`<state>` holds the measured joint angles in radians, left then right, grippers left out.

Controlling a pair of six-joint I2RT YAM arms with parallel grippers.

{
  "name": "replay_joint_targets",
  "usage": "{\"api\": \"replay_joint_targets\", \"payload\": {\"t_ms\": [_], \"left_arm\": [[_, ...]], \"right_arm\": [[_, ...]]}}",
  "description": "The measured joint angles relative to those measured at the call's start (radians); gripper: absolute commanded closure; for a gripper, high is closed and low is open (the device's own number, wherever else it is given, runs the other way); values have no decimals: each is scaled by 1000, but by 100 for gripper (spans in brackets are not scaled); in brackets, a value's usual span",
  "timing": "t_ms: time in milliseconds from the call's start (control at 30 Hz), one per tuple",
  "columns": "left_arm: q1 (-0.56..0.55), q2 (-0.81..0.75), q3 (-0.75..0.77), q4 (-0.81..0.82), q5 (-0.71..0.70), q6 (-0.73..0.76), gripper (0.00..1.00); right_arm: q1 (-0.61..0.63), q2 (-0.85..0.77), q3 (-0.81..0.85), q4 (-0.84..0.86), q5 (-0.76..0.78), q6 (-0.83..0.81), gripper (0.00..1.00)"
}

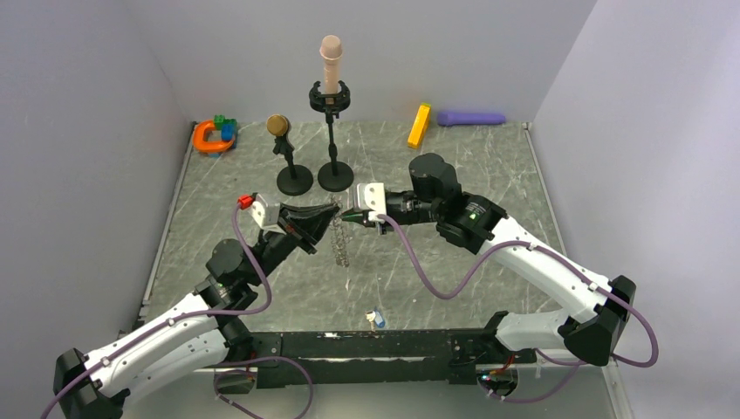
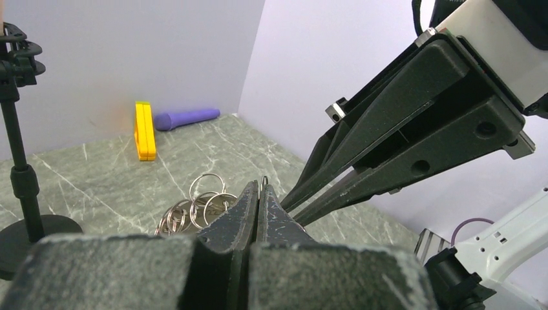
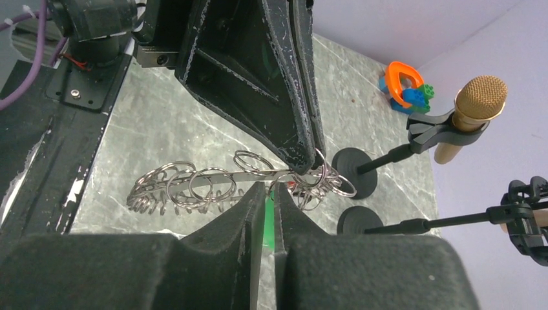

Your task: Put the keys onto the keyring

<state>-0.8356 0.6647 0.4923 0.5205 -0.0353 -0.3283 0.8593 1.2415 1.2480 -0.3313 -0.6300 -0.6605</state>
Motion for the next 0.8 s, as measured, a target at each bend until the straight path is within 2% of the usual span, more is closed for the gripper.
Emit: {"api": "replay_joint_targets", "payload": {"t_ms": [333, 500, 800], "left_arm": [[1, -19, -15, 47, -17, 1, 100], [2, -40, -16, 59, -10, 2, 100], [59, -84, -47, 59, 107, 3, 100]], "right_arm": [[-24, -23, -3, -20, -12, 18, 65], [-76, -55, -5, -16, -43, 53, 60], [-193, -6, 2, 72, -207, 216, 51]]}}
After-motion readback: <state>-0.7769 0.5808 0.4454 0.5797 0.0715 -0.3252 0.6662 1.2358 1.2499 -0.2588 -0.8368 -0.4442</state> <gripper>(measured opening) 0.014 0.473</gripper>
